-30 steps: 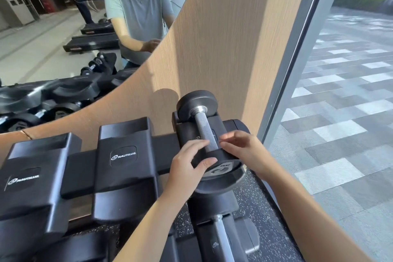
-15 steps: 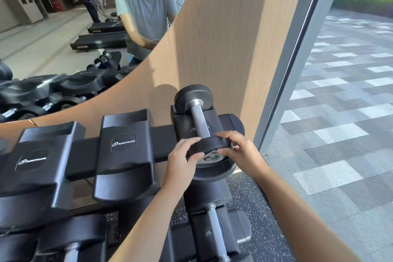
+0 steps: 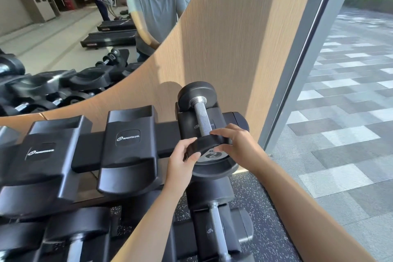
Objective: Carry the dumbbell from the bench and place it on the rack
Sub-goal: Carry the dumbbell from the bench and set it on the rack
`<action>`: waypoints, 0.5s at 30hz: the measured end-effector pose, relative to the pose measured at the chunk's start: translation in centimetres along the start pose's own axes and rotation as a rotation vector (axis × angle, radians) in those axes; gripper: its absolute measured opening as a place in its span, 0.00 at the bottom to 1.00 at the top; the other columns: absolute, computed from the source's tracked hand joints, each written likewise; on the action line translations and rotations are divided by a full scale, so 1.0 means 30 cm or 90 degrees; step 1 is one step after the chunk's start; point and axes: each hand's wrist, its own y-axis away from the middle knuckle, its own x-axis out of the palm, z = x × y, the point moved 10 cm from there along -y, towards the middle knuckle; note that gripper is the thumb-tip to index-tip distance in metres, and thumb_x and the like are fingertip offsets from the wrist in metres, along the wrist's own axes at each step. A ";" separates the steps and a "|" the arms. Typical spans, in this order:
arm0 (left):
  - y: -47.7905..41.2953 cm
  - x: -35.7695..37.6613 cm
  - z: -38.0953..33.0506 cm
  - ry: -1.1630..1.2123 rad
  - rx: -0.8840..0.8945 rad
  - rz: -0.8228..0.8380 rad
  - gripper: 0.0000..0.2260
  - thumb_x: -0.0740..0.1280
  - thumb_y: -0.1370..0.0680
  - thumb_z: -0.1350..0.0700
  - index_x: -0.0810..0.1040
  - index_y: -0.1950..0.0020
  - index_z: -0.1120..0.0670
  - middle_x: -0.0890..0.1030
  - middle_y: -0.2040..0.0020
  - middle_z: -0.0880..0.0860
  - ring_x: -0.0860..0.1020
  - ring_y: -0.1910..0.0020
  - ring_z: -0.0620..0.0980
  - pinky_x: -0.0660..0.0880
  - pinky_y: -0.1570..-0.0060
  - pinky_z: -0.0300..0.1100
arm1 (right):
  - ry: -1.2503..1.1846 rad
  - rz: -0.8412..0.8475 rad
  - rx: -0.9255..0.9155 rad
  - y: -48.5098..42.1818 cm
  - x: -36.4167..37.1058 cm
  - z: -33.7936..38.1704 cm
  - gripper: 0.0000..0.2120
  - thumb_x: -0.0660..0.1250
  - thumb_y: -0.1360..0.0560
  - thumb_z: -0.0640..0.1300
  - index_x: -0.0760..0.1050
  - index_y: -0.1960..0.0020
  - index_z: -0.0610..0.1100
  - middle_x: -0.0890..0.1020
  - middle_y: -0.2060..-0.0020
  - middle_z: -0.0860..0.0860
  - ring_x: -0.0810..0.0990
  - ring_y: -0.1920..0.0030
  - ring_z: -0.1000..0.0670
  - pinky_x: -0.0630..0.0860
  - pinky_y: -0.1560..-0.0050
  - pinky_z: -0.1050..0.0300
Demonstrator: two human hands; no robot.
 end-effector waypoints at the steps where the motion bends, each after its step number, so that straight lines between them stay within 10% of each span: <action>1: -0.001 0.001 0.001 -0.004 -0.002 0.002 0.19 0.65 0.27 0.67 0.74 0.47 0.42 0.79 0.46 0.47 0.76 0.45 0.44 0.71 0.42 0.41 | -0.005 -0.007 0.002 0.001 -0.002 -0.003 0.19 0.70 0.30 0.40 0.75 0.40 0.50 0.75 0.51 0.48 0.74 0.54 0.47 0.71 0.50 0.54; 5: -0.008 0.020 -0.026 -0.068 0.007 0.021 0.19 0.66 0.27 0.64 0.73 0.48 0.39 0.78 0.45 0.43 0.74 0.44 0.40 0.70 0.42 0.35 | -0.044 -0.068 -0.009 0.026 -0.036 -0.014 0.19 0.72 0.32 0.38 0.77 0.42 0.46 0.76 0.53 0.48 0.73 0.55 0.51 0.64 0.56 0.67; 15: 0.019 0.038 -0.103 -0.219 0.061 0.038 0.20 0.67 0.26 0.62 0.72 0.36 0.51 0.75 0.43 0.45 0.72 0.42 0.42 0.64 0.41 0.29 | -0.074 -0.103 -0.038 0.077 -0.031 -0.021 0.20 0.68 0.28 0.40 0.72 0.36 0.45 0.76 0.48 0.48 0.75 0.45 0.49 0.69 0.40 0.59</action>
